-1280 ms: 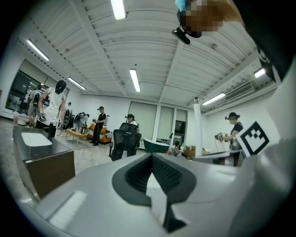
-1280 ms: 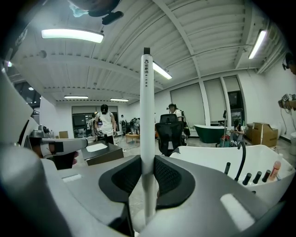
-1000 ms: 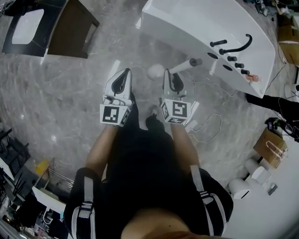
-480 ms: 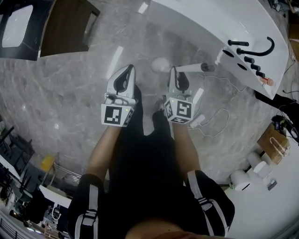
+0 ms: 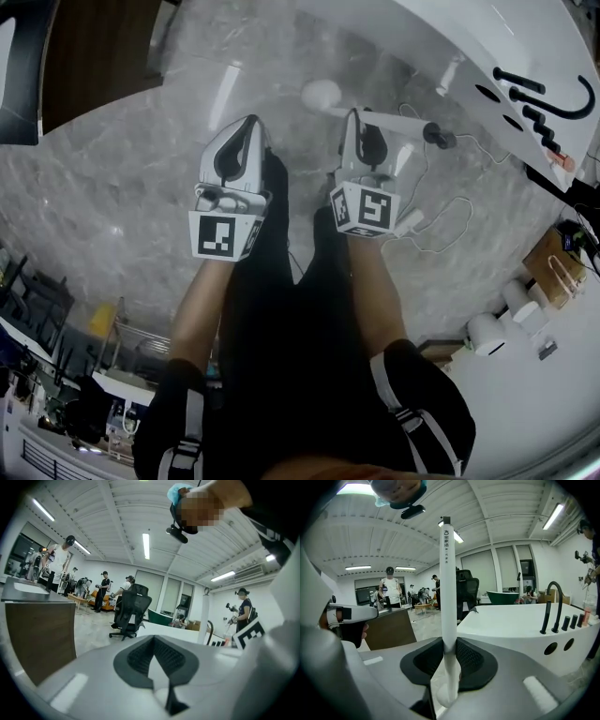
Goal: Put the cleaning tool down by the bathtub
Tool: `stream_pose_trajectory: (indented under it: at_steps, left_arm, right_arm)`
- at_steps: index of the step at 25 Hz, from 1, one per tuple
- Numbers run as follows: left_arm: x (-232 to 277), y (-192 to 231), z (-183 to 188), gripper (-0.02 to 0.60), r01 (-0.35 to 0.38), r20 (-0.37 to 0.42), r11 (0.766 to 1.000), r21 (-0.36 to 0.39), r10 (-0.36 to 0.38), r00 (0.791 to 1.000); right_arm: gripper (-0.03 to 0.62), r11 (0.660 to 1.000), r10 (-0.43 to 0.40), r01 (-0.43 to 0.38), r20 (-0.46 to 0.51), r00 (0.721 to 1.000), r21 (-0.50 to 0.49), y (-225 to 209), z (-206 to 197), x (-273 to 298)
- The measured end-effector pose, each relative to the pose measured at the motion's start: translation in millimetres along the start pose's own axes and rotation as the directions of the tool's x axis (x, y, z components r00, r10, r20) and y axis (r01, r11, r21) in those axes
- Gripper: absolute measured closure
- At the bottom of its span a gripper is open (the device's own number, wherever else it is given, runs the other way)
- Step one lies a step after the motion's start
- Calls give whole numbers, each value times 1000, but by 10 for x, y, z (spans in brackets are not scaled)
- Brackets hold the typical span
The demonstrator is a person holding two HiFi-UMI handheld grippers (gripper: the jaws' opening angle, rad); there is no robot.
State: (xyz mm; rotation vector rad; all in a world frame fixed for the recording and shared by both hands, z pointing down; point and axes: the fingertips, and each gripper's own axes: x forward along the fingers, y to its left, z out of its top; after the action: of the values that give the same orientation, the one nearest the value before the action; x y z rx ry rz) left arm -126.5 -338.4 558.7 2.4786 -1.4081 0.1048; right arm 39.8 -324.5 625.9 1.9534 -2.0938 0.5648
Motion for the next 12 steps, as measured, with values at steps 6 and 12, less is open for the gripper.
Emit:
stream_pose_trajectory:
  at_steps: [6, 12]
  left_arm:
    - [232, 222, -284, 572, 18, 0, 1000, -14, -18, 1000]
    - [456, 434, -587, 572, 32, -34, 999, -10, -33, 999]
  right_arm:
    - [510, 999, -35, 35, -26, 999, 11, 19, -387, 384]
    - [510, 998, -64, 65, -53, 997, 13, -19, -801, 753]
